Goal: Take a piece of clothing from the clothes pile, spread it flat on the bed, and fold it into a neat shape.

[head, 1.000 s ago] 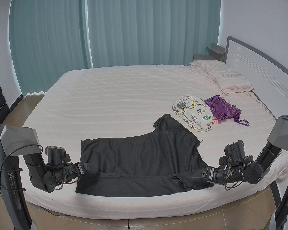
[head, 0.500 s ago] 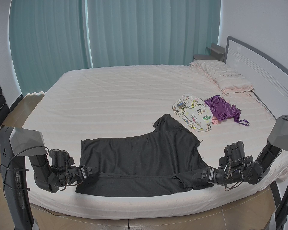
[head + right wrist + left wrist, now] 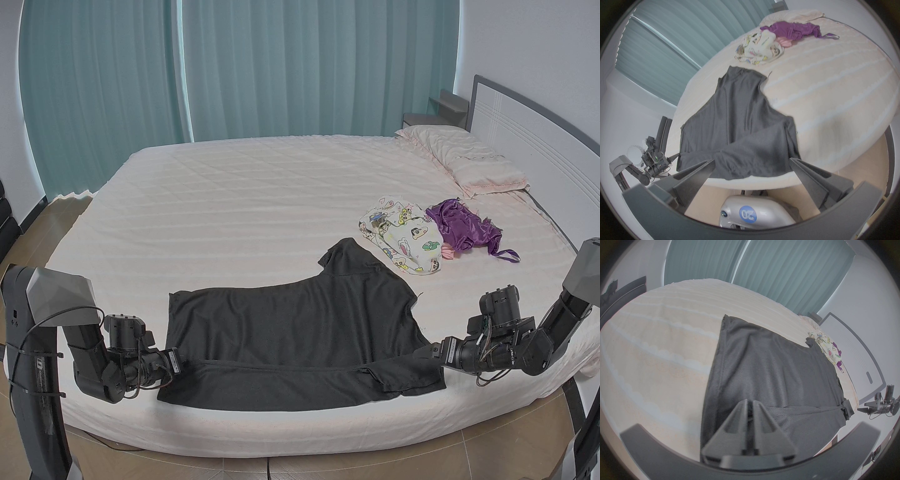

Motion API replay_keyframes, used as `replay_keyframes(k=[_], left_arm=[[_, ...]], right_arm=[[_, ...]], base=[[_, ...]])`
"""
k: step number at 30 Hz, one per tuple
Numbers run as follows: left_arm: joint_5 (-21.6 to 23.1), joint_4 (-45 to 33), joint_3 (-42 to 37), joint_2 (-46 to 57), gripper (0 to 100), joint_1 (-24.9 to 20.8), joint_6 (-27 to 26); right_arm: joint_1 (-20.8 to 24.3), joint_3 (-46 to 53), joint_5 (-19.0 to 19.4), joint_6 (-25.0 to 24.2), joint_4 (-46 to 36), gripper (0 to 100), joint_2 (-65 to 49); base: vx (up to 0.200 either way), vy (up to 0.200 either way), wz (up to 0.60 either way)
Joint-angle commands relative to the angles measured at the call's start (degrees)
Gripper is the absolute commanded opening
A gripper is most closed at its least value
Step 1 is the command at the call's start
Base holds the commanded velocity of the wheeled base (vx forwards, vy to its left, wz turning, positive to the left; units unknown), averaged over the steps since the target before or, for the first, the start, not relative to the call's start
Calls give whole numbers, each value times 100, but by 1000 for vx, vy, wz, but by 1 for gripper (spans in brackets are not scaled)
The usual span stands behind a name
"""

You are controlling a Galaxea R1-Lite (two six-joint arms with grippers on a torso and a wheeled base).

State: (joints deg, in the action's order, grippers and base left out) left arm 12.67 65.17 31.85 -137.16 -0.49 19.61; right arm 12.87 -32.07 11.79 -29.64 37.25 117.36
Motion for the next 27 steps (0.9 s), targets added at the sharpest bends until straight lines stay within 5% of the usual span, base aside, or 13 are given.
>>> replay_keyframes(k=[1, 8, 27], left_arm=[[-19, 13, -56, 40, 0, 75, 51], [-229, 22, -65, 84, 0, 84, 341], [-265, 620, -311, 75, 0, 110, 376]], right_arm=[[-215, -132, 34, 90, 186, 100, 261], [-408, -379, 78, 661, 634, 100, 1008], [-408, -739, 298, 907, 1038, 100, 1615]], base=[[0, 0, 0], [0, 0, 0], [0, 0, 0]])
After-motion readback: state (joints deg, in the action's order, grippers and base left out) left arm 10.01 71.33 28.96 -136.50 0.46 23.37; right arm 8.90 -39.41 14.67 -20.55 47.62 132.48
